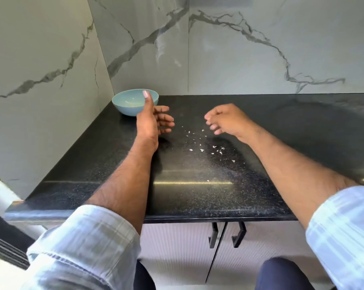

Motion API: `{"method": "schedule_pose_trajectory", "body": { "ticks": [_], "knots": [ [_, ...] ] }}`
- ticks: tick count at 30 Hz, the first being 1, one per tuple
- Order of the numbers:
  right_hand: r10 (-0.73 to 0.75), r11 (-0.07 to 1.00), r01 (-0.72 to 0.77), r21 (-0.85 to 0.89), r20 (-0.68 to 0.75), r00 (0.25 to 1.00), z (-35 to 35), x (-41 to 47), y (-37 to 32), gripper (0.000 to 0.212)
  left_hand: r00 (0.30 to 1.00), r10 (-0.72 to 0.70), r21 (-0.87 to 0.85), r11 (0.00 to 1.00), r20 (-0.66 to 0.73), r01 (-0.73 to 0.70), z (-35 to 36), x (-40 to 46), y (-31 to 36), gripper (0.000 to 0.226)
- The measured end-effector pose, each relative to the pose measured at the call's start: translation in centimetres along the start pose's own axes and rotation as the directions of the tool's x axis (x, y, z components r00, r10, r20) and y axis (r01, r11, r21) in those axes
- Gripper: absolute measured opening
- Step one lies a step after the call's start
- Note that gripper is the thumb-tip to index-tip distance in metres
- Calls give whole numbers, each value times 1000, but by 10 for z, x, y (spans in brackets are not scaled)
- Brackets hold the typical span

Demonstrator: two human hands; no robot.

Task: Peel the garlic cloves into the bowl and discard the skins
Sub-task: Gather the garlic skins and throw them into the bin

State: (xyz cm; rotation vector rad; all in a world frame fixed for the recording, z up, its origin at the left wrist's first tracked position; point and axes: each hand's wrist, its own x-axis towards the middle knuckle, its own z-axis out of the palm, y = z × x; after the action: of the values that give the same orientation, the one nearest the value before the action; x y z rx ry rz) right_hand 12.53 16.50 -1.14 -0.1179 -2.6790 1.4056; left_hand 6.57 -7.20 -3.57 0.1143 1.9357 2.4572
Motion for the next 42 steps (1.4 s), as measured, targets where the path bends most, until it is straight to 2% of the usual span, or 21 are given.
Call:
{"method": "schedule_pose_trajectory", "body": {
  "ticks": [1, 2, 4, 5, 10, 11, 14, 15, 17, 19, 21, 25, 26, 28, 30, 31, 33, 35, 38, 40, 42],
  "knots": [
    [-106, 953, 92, -287, -34, 994, 6, 7, -2, 20, 1000, 10, 19, 1000, 7, -11, 2, 1, -1, 90],
    [-173, 849, 173, -500, 46, 984, 14, 12, -4, 24, 1000, 21, 37, 999, 12, -21, 2, 3, -1, 89],
    [-177, 688, 278, -671, 217, 960, 27, 14, -5, 35, 999, 36, 61, 997, 14, -37, 3, 6, -2, 89],
    [-169, 667, 306, -680, 261, 950, 29, 11, -9, 39, 999, 39, 65, 997, 10, -40, 3, 8, -3, 89],
    [18, 758, 305, -577, 486, 874, 7, -7, -33, 33, 999, 41, 71, 997, -10, -40, 2, 16, -5, 91],
    [14, 790, 280, -546, 472, 882, 4, -4, -33, 30, 999, 41, 76, 996, -7, -41, 3, 16, -6, 91],
    [-162, 807, 275, -522, 252, 954, 17, 15, -28, 22, 999, 54, 88, 995, 6, -54, 3, 16, -7, 89],
    [-187, 783, 292, -549, 240, 953, 28, 20, -25, 17, 998, 58, 88, 994, 4, -58, 2, 16, -7, 89],
    [-197, 734, 326, -596, 273, 942, 49, 25, -20, 23, 998, 63, 88, 994, -8, -62, 0, 17, -8, 87],
    [-239, 762, 365, -535, 292, 926, 58, 17, -19, 17, 997, 73, 99, 993, -12, -72, 0, 19, -8, 86],
    [-272, 789, 425, -443, 368, 889, 51, -1, -19, 4, 997, 79, 121, 990, -10, -77, 2, 20, -10, 86],
    [-130, 818, 406, -408, 557, 820, 2, -47, -24, 5, 996, 91, 197, 976, 22, -93, 8, 17, -12, 87],
    [-120, 841, 371, -394, 533, 838, -12, -52, -23, 7, 994, 91, 223, 970, 53, -101, 11, 13, -12, 88],
    [-136, 902, 259, -345, 343, 929, -36, -55, -13, 8, 984, 71, 266, 957, 166, -114, 22, 0, -12, 89],
    [-97, 906, 155, -394, 164, 982, -47, -55, -1, 5, 953, 39, 304, 943, 301, -134, 36, -16, -13, 87],
    [-63, 878, 125, -462, 147, 987, -44, -55, 6, 8, 933, 13, 311, 941, 358, -132, 41, -24, -14, 86],
    [-12, 851, 120, -512, 210, 978, -33, -63, 14, 14, 911, -28, 284, 954, 411, -98, 46, -33, -11, 88],
    [-44, 886, 174, -429, 296, 954, -24, -76, 12, 19, 935, -15, 244, 967, 353, -76, 40, -33, -7, 89],
    [-144, 903, 242, -355, 282, 949, -36, -90, 1, 22, 976, 24, 175, 983, 216, -63, 21, -25, -3, 86],
    [-72, 918, 195, -346, 339, 938, -50, -98, 1, 23, 991, 33, 128, 991, 130, -50, 14, -22, -2, 82],
    [44, 939, 122, -322, 461, 886, -49, -103, 4, 22, 996, 41, 86, 995, 74, -47, 13, -23, -1, 78]
  ]
}}
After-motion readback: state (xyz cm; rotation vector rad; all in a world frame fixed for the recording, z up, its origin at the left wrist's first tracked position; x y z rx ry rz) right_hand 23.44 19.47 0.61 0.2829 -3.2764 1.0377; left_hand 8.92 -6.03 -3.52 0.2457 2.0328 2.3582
